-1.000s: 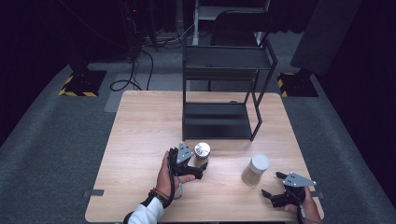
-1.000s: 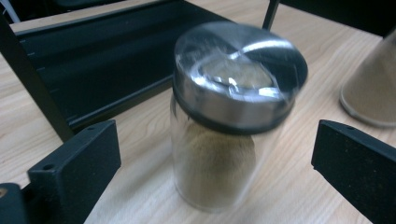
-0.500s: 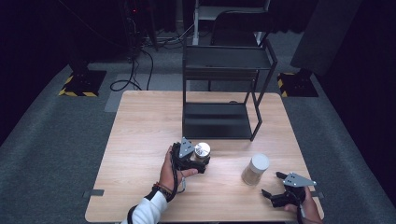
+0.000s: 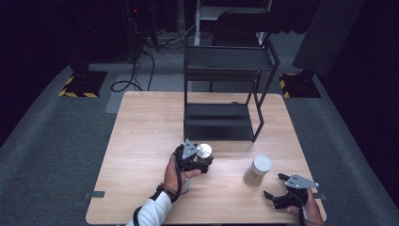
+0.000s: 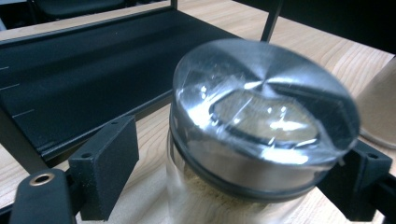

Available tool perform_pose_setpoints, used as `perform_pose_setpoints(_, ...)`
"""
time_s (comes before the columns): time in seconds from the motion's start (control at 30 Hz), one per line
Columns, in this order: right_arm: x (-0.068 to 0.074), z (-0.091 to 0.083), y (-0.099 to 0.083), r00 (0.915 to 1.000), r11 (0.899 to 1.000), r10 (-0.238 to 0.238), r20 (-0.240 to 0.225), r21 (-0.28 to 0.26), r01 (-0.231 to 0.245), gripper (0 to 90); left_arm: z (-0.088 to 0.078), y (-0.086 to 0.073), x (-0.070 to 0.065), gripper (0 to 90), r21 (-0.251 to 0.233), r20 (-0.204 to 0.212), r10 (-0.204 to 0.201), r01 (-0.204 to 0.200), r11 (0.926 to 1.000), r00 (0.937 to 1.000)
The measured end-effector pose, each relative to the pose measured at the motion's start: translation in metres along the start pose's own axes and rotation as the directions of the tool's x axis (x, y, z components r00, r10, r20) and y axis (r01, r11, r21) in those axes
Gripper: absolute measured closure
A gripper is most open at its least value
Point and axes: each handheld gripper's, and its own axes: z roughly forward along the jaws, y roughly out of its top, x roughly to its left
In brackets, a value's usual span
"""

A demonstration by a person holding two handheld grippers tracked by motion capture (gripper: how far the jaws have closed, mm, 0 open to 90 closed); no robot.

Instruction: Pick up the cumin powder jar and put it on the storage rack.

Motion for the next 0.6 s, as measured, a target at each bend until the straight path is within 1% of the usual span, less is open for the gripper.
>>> perform_pose_setpoints(0.1,0.0,0.0,0.0,1.0,1.0,0.0,0.0,0.0,0.0,0.0,0.0003,-0.0027,0.0007,17.4,-0.016,0.008,-0.006,0.006,0.9999,0.9999)
perform_pose_setpoints(0.2,0.0005,0.0,-0.0001,1.0,1.0,0.002,0.003,0.0,-0.002,0.0,0.0015,-0.0034,0.0018,20.2,-0.025,0.025,-0.008,0.009,0.9997,0.9997)
perform_pose_setpoints(0.3,0.0005,0.0,-0.0001,1.0,1.0,0.002,0.004,0.0,-0.002,0.0,0.0035,-0.0022,0.0018,25.4,-0.025,0.041,-0.003,0.004,0.9997,0.9991)
perform_pose_setpoints(0.37,0.0006,0.0,0.0,1.0,1.0,0.003,0.004,0.0,-0.003,0.0,0.0039,-0.0024,0.0,26.2,-0.028,0.035,0.002,-0.001,0.9996,0.9994)
perform_pose_setpoints(0.43,0.0013,-0.0001,-0.0001,0.9999,1.0,0.006,0.009,0.0,-0.006,0.0,0.0039,-0.0034,0.0012,29.7,-0.034,0.036,-0.005,0.006,0.9994,0.9993)
perform_pose_setpoints(0.6,0.0015,-0.0001,-0.0002,0.9999,1.0,0.005,0.01,-0.001,-0.005,0.0,0.0034,-0.0055,0.0004,30.7,-0.042,0.034,0.0,0.001,0.9991,0.9994)
